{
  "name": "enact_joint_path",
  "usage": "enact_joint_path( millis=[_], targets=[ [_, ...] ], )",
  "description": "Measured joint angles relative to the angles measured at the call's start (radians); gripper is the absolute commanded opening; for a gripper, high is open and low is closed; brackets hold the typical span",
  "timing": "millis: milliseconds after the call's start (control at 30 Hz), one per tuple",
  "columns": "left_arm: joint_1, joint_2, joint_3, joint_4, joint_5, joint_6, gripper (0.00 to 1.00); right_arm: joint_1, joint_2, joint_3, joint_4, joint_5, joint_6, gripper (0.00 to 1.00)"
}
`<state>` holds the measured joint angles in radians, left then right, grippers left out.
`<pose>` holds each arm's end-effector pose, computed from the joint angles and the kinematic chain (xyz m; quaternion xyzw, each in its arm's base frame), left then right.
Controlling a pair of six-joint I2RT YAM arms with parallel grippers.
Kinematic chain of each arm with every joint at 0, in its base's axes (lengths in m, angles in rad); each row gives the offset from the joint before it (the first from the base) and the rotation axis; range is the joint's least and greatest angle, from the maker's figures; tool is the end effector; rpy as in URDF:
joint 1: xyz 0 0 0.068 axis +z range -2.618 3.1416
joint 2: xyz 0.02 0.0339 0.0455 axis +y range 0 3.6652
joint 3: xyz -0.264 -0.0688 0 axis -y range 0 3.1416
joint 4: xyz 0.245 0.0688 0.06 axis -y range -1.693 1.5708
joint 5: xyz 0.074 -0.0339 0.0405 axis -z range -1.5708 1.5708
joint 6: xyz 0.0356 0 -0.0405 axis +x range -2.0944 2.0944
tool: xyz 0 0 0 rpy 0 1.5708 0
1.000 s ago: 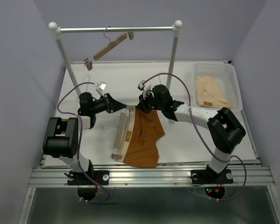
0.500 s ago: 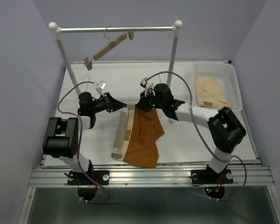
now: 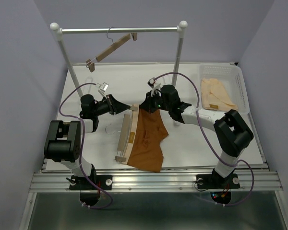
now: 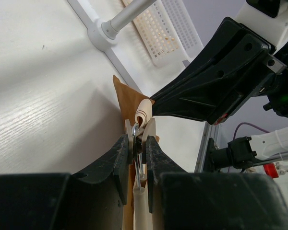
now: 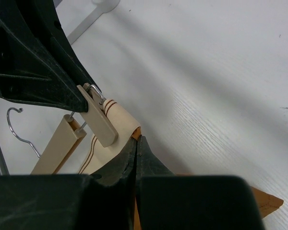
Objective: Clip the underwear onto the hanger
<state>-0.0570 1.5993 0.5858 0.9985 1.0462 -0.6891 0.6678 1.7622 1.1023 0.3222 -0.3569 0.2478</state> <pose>0.2976 -0.0478 0.1998 0.1414 0.6955 -0.5530 0.4364 0.3078 0.2586 0.2343 -0.2678 0.7639 0.3814 0.4464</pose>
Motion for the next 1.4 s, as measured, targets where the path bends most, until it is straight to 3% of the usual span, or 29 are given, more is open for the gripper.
enact_joint_path(
  millis=[233,400,533,633,767,867,1133,1400],
  targets=[
    [0.000,0.000,0.000,0.005,0.000,-0.006,0.00,0.000,0.000,0.000,0.005,0.002,0.036,0.01],
    [0.000,0.000,0.000,0.007,0.001,-0.014,0.46,0.000,0.000,-0.005,0.016,0.005,0.048,0.01],
    [-0.001,0.000,0.000,0.006,0.004,-0.025,0.64,0.000,0.000,-0.005,0.031,0.003,0.052,0.01],
    [-0.002,0.000,0.000,0.007,0.006,-0.029,0.65,0.000,0.000,-0.005,0.035,0.002,0.057,0.01],
    [-0.003,-0.004,0.000,0.007,0.007,-0.034,0.77,0.000,0.000,-0.005,0.038,0.003,0.060,0.01],
    [-0.003,-0.010,0.000,0.006,0.009,-0.039,0.99,0.000,0.000,-0.006,0.039,0.003,0.060,0.01],
    [-0.003,-0.121,0.000,-0.186,-0.081,0.039,0.99,0.000,-0.013,-0.032,0.044,0.002,0.056,0.01],
    [-0.002,-0.307,0.017,-0.565,-0.418,0.139,0.99,0.000,-0.043,-0.040,0.035,-0.003,0.031,0.01]
  ],
)
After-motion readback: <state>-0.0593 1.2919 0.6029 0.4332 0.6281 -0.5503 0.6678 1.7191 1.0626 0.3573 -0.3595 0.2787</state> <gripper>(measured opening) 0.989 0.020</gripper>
